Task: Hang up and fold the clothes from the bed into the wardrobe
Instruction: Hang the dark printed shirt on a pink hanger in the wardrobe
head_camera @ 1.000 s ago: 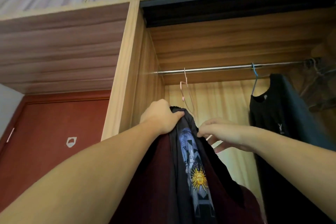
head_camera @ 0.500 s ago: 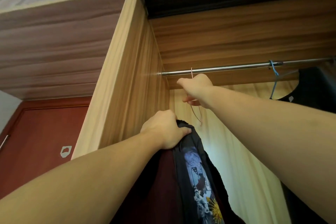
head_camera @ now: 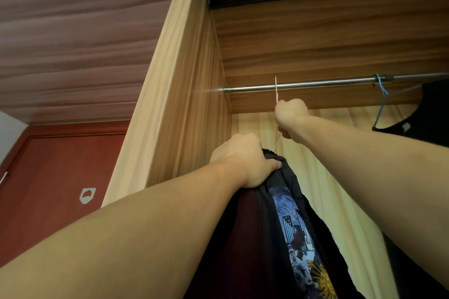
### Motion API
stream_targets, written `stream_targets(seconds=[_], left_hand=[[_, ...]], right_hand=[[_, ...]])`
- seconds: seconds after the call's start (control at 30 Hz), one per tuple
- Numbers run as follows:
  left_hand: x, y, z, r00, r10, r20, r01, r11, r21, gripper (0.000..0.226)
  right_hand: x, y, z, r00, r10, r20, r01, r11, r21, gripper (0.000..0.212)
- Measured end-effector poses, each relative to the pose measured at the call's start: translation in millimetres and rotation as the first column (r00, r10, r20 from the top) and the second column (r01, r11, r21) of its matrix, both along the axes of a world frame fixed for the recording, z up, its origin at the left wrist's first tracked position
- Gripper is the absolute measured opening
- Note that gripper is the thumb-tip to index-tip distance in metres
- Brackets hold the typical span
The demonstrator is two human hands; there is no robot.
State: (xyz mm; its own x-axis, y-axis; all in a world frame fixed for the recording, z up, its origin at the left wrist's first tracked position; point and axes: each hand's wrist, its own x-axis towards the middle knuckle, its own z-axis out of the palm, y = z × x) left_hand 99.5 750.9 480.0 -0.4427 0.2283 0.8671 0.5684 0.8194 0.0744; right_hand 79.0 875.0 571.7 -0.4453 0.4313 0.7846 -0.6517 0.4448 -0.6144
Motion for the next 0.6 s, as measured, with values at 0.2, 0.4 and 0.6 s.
stream_targets(seconds=[0.2,0.4,0.6], left_hand=[[2,1,-3,1.0,0.008,-0.003,-0.008,1.0,-0.012,0.047],[2,1,-4,1.0,0.002,-0.018,-0.002,1.0,-0.031,0.045],[-5,1,-4,0.999,0.023,-0.034,-0.025,0.998,-0.053,0.046]], right_hand=[[-17,24,-34,0.94,0.049,0.338,-0.081,0.993,0.081,0.021],[-23,36,-72,0.835,-0.163,0.525,-0.056,0.925,0.377,0.02],[-24,62,-101,0.793,-0.262,0.549,0.05,0.927,0.371,0.034]])
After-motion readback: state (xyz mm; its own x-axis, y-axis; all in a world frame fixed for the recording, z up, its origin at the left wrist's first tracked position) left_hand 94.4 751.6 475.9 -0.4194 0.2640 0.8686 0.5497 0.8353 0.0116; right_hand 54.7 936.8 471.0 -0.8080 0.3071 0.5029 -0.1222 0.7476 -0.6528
